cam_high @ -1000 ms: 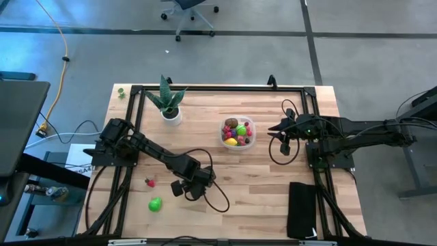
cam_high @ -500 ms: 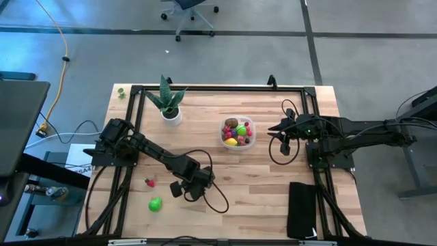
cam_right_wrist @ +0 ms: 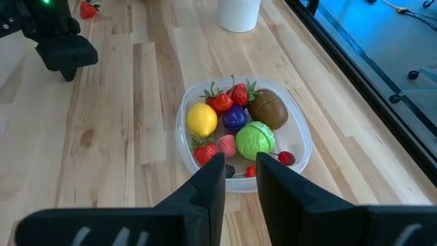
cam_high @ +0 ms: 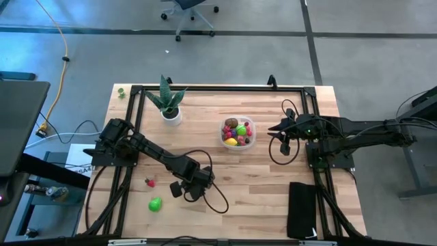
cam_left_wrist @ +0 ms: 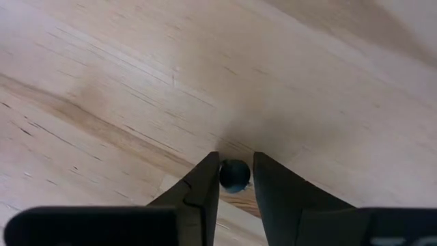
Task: Pick and placing Produce into tupperware
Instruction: Put the blueberry into the transparent bin
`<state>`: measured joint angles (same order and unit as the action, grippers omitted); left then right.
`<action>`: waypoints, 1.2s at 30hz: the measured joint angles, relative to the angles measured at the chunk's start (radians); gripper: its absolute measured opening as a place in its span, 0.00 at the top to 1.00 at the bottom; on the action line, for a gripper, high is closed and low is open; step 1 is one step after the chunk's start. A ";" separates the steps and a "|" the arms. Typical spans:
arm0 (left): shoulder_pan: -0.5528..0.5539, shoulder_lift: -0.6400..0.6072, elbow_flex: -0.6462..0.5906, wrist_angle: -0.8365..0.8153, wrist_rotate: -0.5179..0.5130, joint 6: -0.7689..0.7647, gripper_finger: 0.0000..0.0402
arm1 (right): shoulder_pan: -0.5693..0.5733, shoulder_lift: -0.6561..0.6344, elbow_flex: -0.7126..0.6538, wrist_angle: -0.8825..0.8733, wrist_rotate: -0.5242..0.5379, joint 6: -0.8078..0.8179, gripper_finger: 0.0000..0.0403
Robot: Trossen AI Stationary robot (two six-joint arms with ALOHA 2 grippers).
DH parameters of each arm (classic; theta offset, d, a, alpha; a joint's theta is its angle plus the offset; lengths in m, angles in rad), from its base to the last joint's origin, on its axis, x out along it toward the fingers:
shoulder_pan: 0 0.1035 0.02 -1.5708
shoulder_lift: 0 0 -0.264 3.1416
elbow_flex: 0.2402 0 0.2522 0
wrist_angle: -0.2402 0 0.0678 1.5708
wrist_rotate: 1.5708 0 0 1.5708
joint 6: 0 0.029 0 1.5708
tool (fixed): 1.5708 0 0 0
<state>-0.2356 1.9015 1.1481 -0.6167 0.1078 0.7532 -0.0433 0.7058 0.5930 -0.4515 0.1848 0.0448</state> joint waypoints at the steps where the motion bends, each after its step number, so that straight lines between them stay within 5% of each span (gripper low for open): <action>1: 0.000 0.000 0.000 0.000 0.000 0.000 0.80 | 0.000 0.000 0.000 0.000 0.000 0.000 0.82; 36: 0.000 0.000 -0.001 0.001 -0.013 -0.002 0.81 | 0.000 0.000 0.000 0.000 0.000 0.000 0.82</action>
<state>-0.2352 1.9011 1.1469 -0.6160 0.0944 0.7509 -0.0433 0.7057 0.5930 -0.4515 0.1848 0.0448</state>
